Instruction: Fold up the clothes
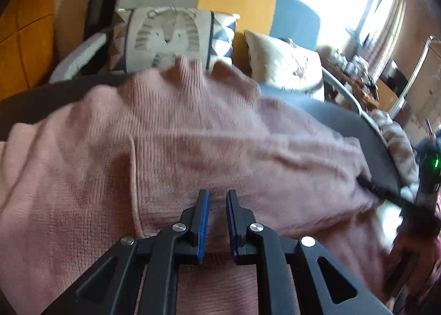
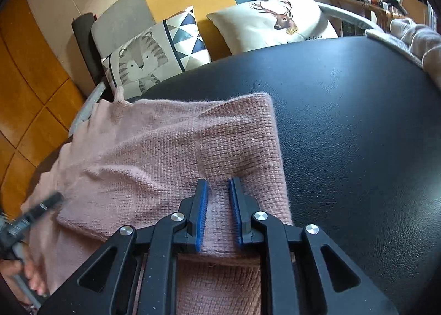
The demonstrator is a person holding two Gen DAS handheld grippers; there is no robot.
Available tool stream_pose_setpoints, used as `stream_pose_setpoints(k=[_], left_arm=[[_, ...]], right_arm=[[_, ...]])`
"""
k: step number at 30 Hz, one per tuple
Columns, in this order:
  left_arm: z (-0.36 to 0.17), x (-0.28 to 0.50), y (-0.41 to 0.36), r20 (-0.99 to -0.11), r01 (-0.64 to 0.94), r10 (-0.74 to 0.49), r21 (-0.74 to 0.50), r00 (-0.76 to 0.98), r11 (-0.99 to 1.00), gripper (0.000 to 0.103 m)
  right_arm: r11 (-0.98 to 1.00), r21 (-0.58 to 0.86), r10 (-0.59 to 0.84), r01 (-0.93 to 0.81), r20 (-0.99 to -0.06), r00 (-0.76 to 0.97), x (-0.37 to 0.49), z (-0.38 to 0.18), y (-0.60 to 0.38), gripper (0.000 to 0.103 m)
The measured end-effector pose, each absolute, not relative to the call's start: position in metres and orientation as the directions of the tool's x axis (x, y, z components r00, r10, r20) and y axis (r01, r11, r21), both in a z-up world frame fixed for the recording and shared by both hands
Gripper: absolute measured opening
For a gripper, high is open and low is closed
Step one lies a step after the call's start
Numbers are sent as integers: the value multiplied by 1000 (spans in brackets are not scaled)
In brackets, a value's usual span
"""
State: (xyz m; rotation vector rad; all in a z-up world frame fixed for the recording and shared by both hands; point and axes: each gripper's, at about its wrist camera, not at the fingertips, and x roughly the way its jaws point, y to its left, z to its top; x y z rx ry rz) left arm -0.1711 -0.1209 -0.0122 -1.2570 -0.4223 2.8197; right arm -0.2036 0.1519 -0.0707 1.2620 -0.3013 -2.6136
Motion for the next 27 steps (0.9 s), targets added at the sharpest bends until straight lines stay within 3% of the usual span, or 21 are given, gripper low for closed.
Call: stream_pose_setpoints(k=[5,11,14,15,19,27], left_arm=[[25,-192,-43,-636,-80,289,-336,-715,-938,12],[-4,-234,25,-674,-120,369,-387,-640,-914,12],[-28,-241,16,-713,-68,361,-405,-601,-912,12],[-33,-236,9,-709,-66,368,-415,-602,-907,8],[-38,-217,-29,-688,-61,386,-447,-615,-892,6],[-43,-190,-129,-658,110,348,-549,-668,-828,2]], right_arm=[[-977,183,-212,111,-754,-622,-203,-69,141,17],[-973,203,-224,105,-748,-624,-204,-69,143,17],[-979,173,-201,107,-753,-627,-204,-68,139,17],[-980,168,-196,105,-754,-627,-204,-68,138,17],[-983,154,-183,101,-756,-628,-205,-67,136,17],[-982,159,-188,103,-755,-628,-206,-67,139,17]])
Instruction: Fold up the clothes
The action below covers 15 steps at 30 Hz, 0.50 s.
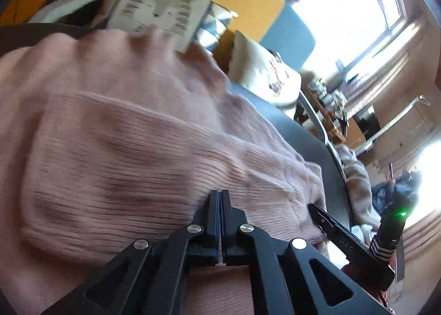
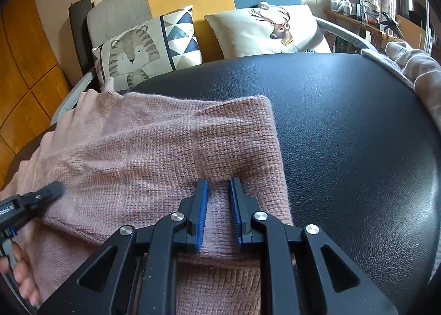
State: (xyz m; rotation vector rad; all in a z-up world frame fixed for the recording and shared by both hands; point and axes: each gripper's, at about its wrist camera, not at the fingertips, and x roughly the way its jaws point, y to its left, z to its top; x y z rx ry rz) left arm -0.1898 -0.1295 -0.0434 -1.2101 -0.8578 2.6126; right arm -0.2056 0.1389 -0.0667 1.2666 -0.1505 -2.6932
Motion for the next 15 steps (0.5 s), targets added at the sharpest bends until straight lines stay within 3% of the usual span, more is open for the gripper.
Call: stream_pose_setpoints(k=[3,8,13,15], left_arm=[[-41,-175,-157,-673,154,270,-500,-688,-852,2],[-50,-158,-203,-636,175,330,-598,-698,-782,2],[-31,-158,-195,-622,212,277,-595,-732,-776,5],[-20,-169,-171,-604,147,312,-589,-734,-794,6]], right_arm=[[-984,148,-180,103,-756,-629,-206,-66,137,17],[-985,141,-174,103,-757,-629,-205,-65,134,17],[-985,135,-170,104,-757,-631,-205,-66,134,17],[-985,134,-170,105,-757,-631,-206,-66,134,17]])
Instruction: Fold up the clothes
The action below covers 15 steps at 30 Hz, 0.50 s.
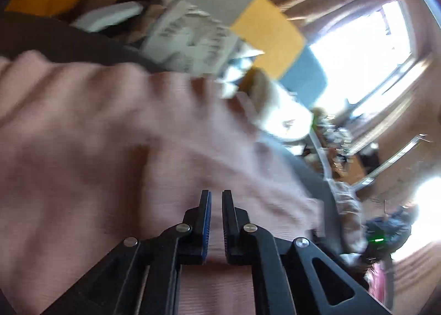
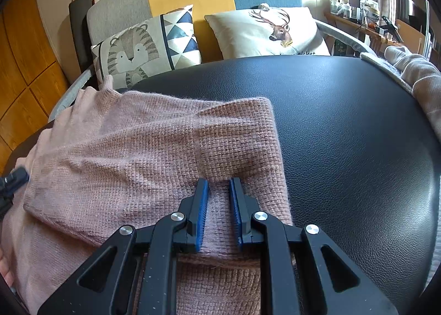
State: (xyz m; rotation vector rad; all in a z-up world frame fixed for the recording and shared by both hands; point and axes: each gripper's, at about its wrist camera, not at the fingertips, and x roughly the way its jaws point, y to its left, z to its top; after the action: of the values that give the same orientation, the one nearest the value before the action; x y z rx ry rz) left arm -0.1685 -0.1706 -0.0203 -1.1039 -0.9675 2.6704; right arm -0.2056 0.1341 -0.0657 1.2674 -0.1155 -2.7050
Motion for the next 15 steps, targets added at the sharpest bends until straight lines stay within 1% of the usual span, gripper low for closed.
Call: stream_pose_setpoints(k=[2,3,5,7,10,11,13,15], left_arm=[[-10,-181,-142,-589,74,350,-575,-728,-815,6],[-8,-192,-119,-594,27,371,-552,-714,-833,8],[-10,-212,-79,-613,-35,391,-509,-687,-860,8],[-18,-228,-48,-648,-73,405,-476,-645,-877,8],[-40,-243,-19,-726,-112,370,-379,-579,-919,7],[-41,-243,-22,-718,-124,360,-361,-596,-924,5],[-43,-243,-37,-709,-97,364,-388,-604,-916,2],[-43,-242,-64,-717,-22,306,-377,-626,-926,2]], right_arm=[[-986,133,-169,104,-757,-632,-205,-66,134,17],[-986,132,-168,104,-757,-632,-205,-67,133,17],[-986,132,-168,104,-756,-632,-205,-67,133,17],[-986,132,-168,104,-756,-632,-205,-67,134,17],[-985,137,-172,105,-756,-632,-205,-67,134,17],[-985,139,-174,106,-755,-632,-205,-67,134,17],[-985,137,-173,106,-755,-632,-205,-68,134,17],[-986,125,-165,107,-755,-634,-205,-68,132,17]])
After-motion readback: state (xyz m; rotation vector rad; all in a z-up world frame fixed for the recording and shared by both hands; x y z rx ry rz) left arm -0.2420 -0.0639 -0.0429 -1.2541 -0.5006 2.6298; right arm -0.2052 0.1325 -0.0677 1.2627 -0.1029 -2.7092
